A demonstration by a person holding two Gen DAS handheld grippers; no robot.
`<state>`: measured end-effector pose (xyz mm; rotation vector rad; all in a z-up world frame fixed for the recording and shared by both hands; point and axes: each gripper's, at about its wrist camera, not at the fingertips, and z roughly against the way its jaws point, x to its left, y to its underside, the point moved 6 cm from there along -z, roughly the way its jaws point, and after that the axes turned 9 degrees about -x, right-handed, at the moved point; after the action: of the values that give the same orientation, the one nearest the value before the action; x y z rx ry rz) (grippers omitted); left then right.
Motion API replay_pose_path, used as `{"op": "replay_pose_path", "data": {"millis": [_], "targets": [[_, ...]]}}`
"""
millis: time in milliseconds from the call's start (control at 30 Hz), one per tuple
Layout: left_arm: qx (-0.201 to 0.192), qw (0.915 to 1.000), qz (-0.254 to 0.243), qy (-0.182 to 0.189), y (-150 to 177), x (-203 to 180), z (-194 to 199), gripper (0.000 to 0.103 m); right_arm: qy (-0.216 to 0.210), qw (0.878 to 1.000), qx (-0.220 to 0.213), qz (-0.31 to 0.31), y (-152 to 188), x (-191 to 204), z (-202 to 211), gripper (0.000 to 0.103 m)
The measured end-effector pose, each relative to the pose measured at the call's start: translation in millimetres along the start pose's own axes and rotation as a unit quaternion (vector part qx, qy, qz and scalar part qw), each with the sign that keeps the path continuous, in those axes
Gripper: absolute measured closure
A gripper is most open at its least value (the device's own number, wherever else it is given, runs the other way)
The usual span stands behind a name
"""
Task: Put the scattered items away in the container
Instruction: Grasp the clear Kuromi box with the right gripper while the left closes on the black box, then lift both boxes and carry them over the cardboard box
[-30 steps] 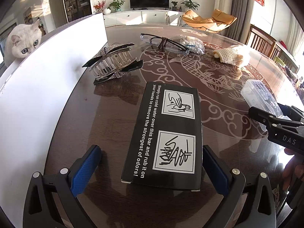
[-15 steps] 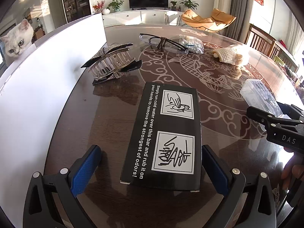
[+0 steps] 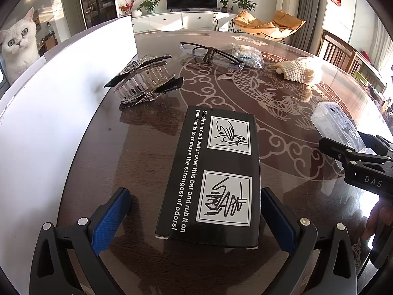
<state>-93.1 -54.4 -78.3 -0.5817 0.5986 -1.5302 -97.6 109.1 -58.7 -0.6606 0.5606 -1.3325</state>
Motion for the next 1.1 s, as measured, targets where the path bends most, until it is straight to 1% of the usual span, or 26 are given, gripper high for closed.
{"op": "replay_pose_path", "data": {"millis": [33,67,100,133,167,200,233,333,400,533,667,733,800,867,933,1000,1100], "targets": [[0.001,1.0000,-0.004,0.005,0,0,0,0.000,-0.003,1.000,0.000,0.004,0,0,0,0.014],[-0.001,1.0000,-0.004,0.009,0,0,1,0.000,-0.007,1.000,-0.002,0.013,0,0,1,0.017],[-0.007,0.9999,-0.004,0.008,0,0,2,0.009,-0.010,1.000,-0.003,0.015,1,-2,4,0.024],[-0.024,0.9996,-0.006,0.017,-1,-2,7,0.038,-0.008,1.000,-0.007,0.011,2,-6,8,0.042],[-0.030,0.9993,-0.018,0.016,-2,-4,11,0.045,-0.010,1.000,-0.005,0.002,2,-11,11,0.042],[-0.027,0.9992,-0.021,0.019,-1,-6,12,0.045,-0.020,1.000,-0.001,-0.013,4,-15,14,0.042],[-0.028,0.9990,-0.014,0.033,0,-6,13,0.045,-0.026,0.999,0.000,-0.022,6,-19,17,0.042],[-0.024,0.9971,0.026,0.067,1,-4,24,0.045,-0.038,0.999,-0.010,-0.030,6,-25,33,0.042],[-0.031,0.9962,0.031,0.075,-1,-4,37,0.045,-0.054,0.998,-0.019,-0.034,2,-21,46,0.042],[-0.052,0.9935,0.053,0.086,-20,8,64,0.045,-0.097,0.995,-0.026,-0.009,-16,14,61,0.042],[-0.074,0.9907,0.078,0.084,-48,46,95,0.045,-0.155,0.987,-0.040,0.001,-48,69,72,0.042],[-0.085,0.9905,0.084,0.068,-60,76,111,0.045,-0.183,0.982,-0.051,0.014,-69,101,77,0.042],[-0.094,0.9906,0.090,0.042,-72,112,123,0.045,-0.209,0.975,-0.061,0.033,-91,136,82,0.042],[-0.096,0.9909,0.094,0.009,-82,151,126,0.045,-0.233,0.968,-0.070,0.056,-114,175,84,0.042],[-0.090,0.9901,0.107,-0.018,-89,191,123,0.045,-0.253,0.961,-0.079,0.083,-136,215,83,0.042],[-0.080,0.9881,0.127,-0.035,-94,228,113,0.045,-0.271,0.952,-0.086,0.110,-157,256,78,0.042],[-0.060,0.9861,0.144,-0.059,-99,269,91,0.045,-0.282,0.942,-0.095,0.154,-183,312,61,0.042]]}}
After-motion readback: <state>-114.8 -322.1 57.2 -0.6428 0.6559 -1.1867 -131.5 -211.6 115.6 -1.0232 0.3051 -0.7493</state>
